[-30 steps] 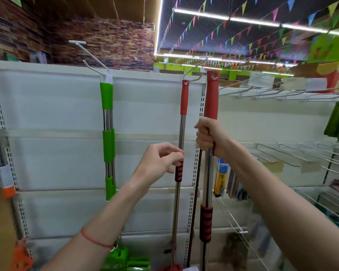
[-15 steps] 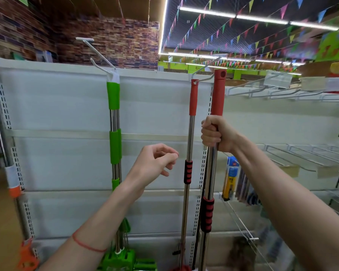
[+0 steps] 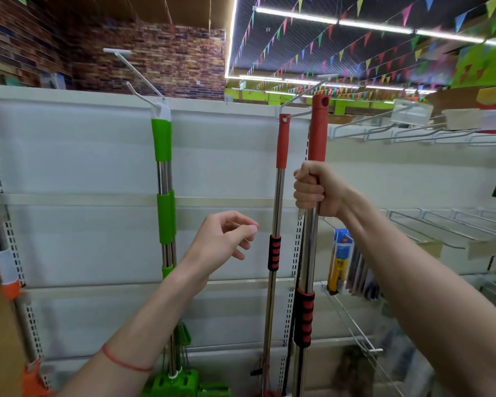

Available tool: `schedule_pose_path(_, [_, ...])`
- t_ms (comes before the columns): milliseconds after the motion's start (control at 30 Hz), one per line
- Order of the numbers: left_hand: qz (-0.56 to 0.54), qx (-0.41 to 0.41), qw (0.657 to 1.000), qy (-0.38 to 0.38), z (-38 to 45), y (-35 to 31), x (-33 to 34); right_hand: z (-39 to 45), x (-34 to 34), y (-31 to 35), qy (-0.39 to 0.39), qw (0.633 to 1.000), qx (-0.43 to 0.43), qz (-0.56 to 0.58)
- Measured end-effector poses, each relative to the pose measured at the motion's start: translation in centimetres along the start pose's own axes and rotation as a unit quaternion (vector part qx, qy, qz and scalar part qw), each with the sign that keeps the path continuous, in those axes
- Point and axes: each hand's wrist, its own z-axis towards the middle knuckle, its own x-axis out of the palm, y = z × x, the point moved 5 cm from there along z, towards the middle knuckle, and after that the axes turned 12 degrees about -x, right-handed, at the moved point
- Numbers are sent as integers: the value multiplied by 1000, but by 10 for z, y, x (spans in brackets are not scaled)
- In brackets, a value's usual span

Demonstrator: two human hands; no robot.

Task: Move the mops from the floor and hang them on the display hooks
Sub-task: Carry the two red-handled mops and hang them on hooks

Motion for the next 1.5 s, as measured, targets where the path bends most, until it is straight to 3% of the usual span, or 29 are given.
schedule_pose_path(567, [3,5,1000,8,27,7,-29,43,-31,-31,-48,999,6,-15])
schedule_pose_path(1000, [15,-10,999,-50,66,10,-7,100,-62,-51,2,1000,-1,-12])
schedule_pose_path(1500, [30,-29,992,-120,73,22,-9,135,-83,-59,-8,1000,-1,-19])
